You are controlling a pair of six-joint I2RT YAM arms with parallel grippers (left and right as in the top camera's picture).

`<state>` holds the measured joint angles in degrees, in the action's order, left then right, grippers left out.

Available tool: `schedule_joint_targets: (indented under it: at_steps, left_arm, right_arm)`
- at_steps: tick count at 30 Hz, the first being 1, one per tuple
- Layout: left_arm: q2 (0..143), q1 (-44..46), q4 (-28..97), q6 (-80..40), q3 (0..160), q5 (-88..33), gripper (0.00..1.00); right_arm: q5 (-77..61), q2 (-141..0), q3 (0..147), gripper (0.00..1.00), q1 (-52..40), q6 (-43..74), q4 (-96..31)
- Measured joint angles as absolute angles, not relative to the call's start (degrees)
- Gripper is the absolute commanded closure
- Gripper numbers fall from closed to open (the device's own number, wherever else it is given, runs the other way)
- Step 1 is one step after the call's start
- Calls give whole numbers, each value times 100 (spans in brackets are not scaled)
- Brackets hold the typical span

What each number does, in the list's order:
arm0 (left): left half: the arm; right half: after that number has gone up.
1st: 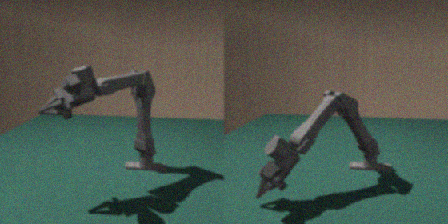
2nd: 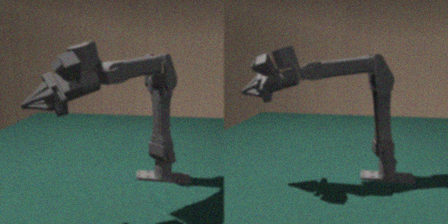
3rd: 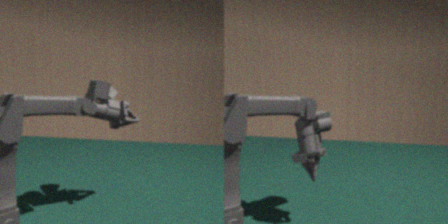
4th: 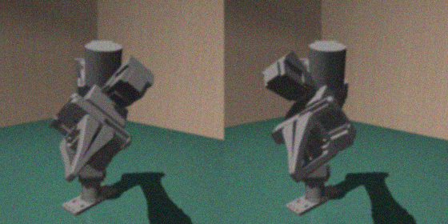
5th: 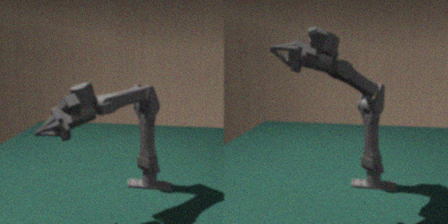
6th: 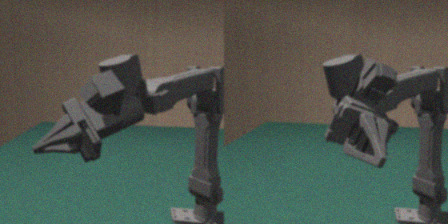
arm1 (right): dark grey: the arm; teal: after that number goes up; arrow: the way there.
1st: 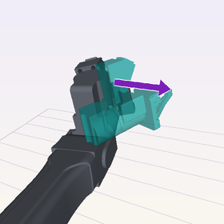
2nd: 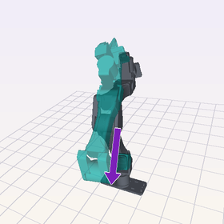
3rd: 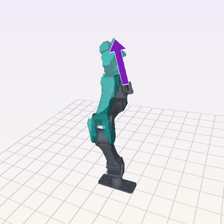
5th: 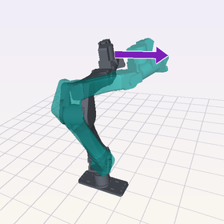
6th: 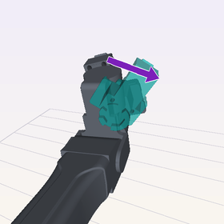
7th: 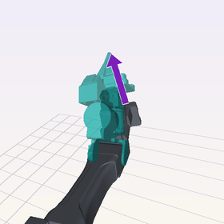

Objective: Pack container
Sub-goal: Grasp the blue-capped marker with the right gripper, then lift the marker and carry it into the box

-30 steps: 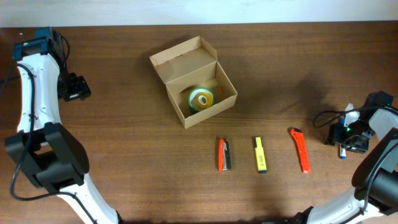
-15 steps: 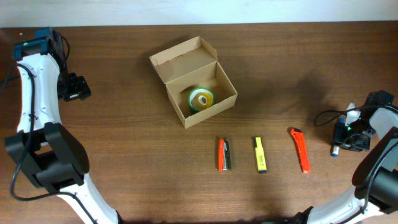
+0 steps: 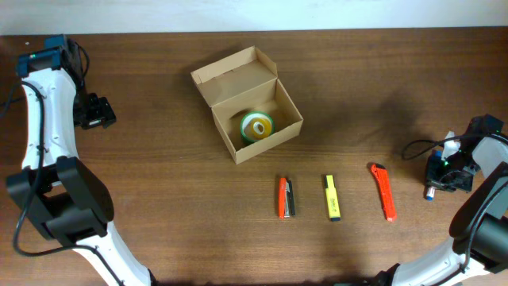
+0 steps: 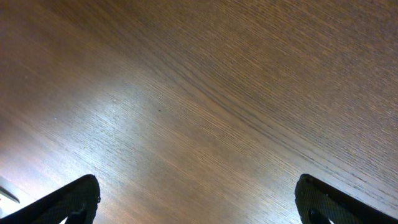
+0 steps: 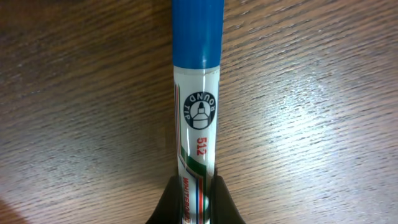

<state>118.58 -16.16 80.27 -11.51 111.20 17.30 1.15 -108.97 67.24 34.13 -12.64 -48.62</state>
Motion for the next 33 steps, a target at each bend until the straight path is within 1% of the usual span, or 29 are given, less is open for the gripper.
schedule_joint_targets:
  at_steps: [10,15,21,26,30,33]
  left_arm:
    - [11858,-1616,8027,-1151,11120,1730,0]
    - [11858,-1616,8027,-1151,11120,1730,0]
    - [11858,-1616,8027,-1151,11120,1730,0]
    - [11858,-1616,8027,-1151,11120,1730,0]
    - [11858,-1616,8027,-1151,11120,1730,0]
    - [11858,-1616,8027,-1151,11120,1728,0]
  right_arm:
    - [-499,-10761,6805,96,3411,-1026,-4939]
    - [-615,-9922,6993,96,3406,-762,-5148]
    - [-958,-9011,7642,96,3280,-497,-5669]
    - [-1164,-8882,8624,96,2624,-454,-5940]
    - [-1223,-8949,9703,96,1750,-561,-6064]
    - [-1203,-9207,10558,96,1133,-755,-6405]
